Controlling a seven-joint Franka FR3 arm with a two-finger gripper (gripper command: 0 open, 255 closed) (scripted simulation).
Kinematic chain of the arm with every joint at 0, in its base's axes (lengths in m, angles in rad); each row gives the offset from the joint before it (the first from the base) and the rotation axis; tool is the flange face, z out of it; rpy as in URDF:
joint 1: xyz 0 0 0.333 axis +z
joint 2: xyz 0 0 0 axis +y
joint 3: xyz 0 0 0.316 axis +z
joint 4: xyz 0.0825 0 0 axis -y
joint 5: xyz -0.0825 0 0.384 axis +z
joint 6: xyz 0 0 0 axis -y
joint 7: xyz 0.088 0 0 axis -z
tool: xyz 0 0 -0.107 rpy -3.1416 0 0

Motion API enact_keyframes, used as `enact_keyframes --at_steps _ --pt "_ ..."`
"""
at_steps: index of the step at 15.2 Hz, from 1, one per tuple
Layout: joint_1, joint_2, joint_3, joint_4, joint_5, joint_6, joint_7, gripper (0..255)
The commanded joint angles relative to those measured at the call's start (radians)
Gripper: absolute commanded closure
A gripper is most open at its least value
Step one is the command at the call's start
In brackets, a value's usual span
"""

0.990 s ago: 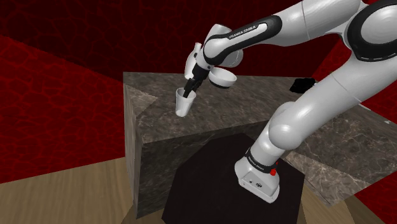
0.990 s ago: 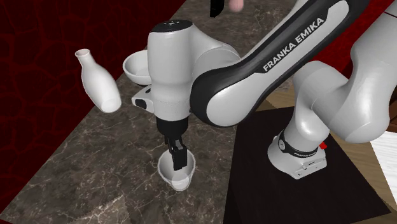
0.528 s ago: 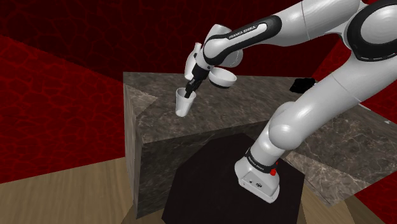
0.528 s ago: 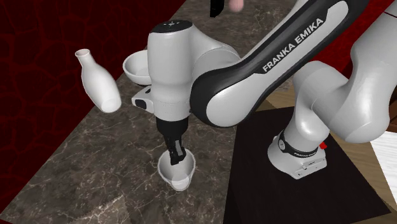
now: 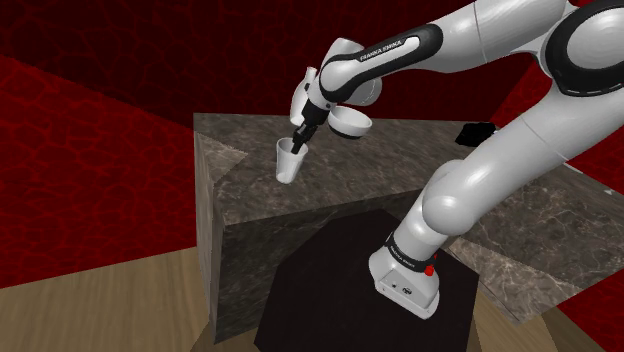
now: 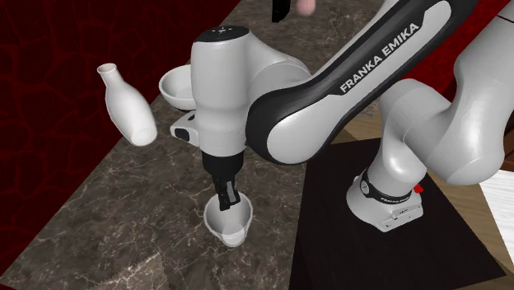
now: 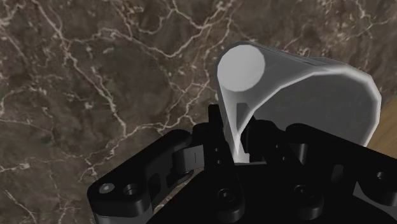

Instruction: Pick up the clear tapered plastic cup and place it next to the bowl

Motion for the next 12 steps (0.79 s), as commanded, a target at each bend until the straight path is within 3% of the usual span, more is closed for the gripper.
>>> enact_keyframes --at_steps 1,12 --pt "-0.002 -0.009 0.001 0.005 -0.005 -0.015 0.005 255" --pt "-0.017 -0.098 0.009 0.087 -0.040 -0.182 0.048 255"
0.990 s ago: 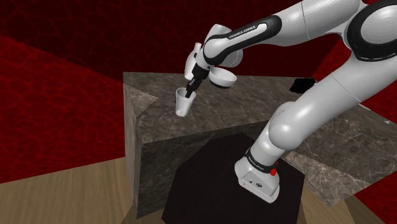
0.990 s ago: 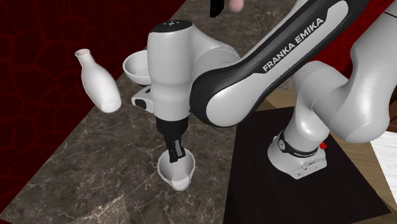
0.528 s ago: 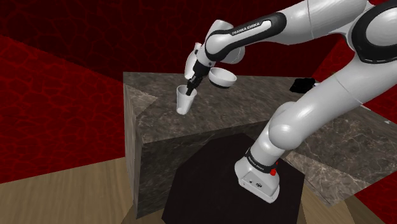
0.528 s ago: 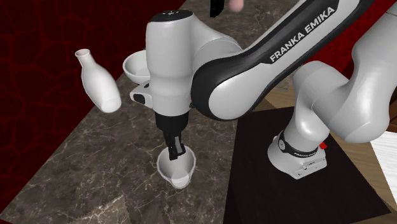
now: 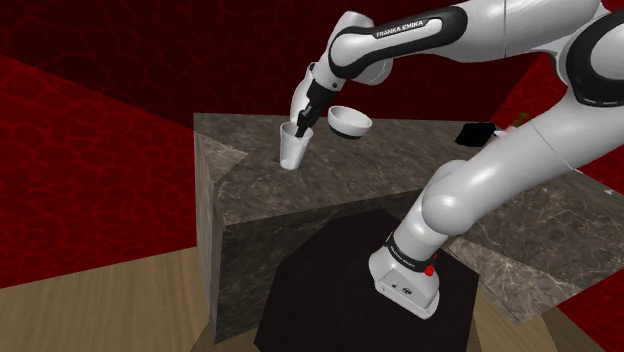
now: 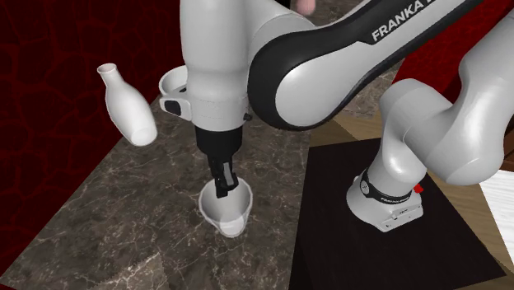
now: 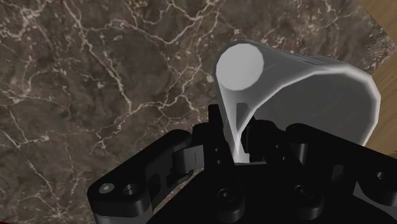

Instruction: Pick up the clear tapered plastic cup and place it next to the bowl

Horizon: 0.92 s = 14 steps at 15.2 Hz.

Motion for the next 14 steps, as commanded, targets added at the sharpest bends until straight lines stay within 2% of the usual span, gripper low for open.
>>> enact_keyframes --at_steps 1,14 --pt "-0.001 -0.013 0.002 0.018 -0.005 -0.030 0.008 255" --pt "-0.009 -0.069 0.006 0.149 -0.026 -0.216 0.044 255"
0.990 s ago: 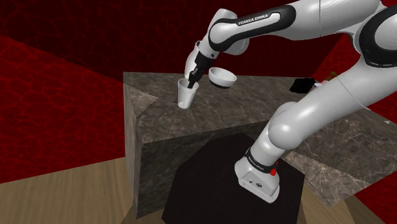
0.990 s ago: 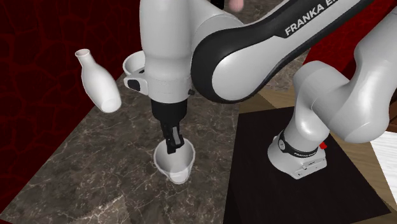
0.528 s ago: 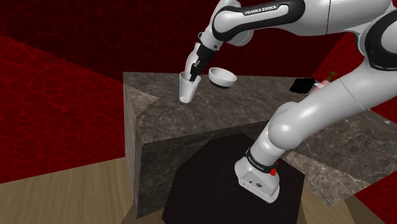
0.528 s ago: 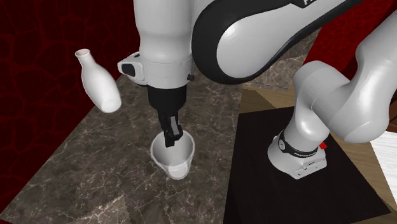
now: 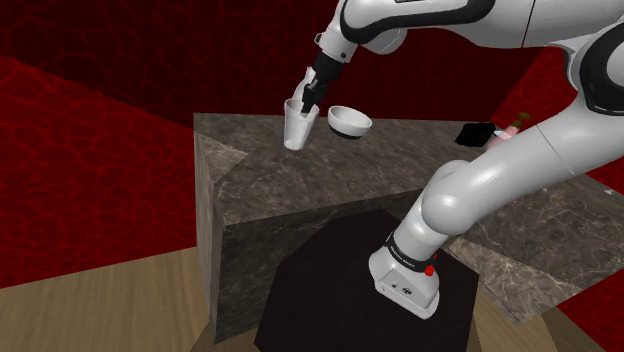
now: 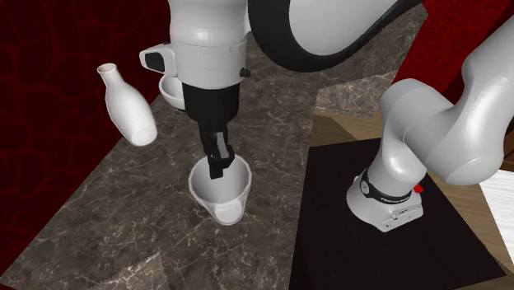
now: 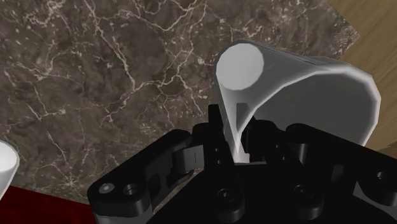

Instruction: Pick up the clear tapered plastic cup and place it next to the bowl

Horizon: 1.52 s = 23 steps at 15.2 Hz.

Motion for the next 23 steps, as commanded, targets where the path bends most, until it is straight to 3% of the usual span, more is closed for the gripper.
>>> enact_keyframes --at_steps 1,13,23 --pt "-0.002 -0.009 -0.001 0.021 -0.003 -0.030 0.003 255" --pt "-0.003 -0.021 -0.001 0.159 -0.013 -0.178 0.026 255" --pt "-0.091 -0.025 -0.191 0.183 -0.081 -0.239 -0.213 255"
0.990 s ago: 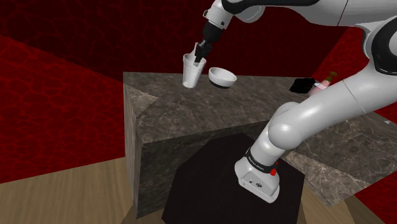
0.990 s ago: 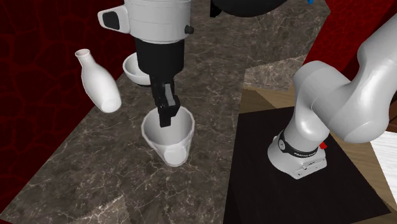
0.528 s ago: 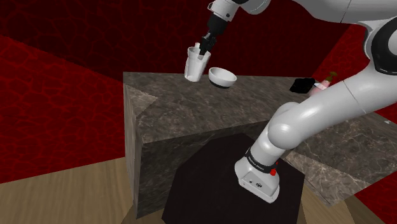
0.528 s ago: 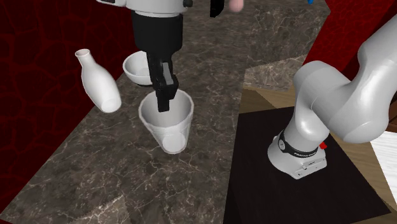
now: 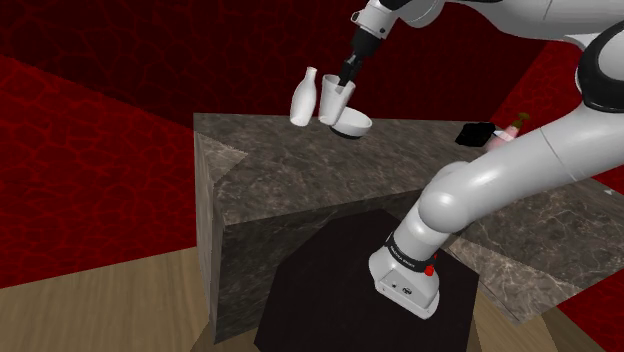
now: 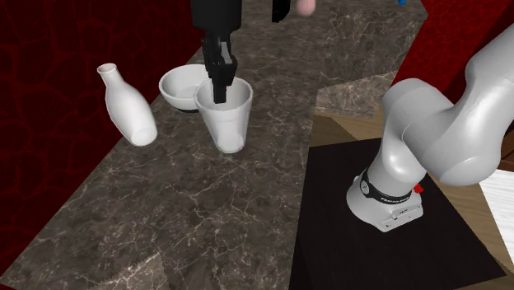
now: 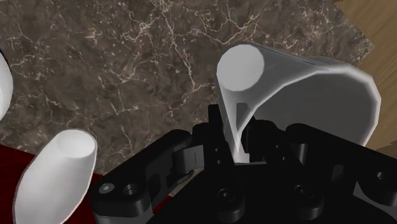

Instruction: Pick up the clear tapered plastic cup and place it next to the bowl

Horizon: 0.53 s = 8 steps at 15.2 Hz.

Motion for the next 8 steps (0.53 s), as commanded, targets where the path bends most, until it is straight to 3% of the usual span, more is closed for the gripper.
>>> enact_keyframes --at_steps 1,8 --pt "-0.015 0.013 -0.039 0.021 -0.012 -0.013 -0.050 255" --pt "-0.061 0.087 -0.179 0.111 -0.039 -0.051 -0.227 255"
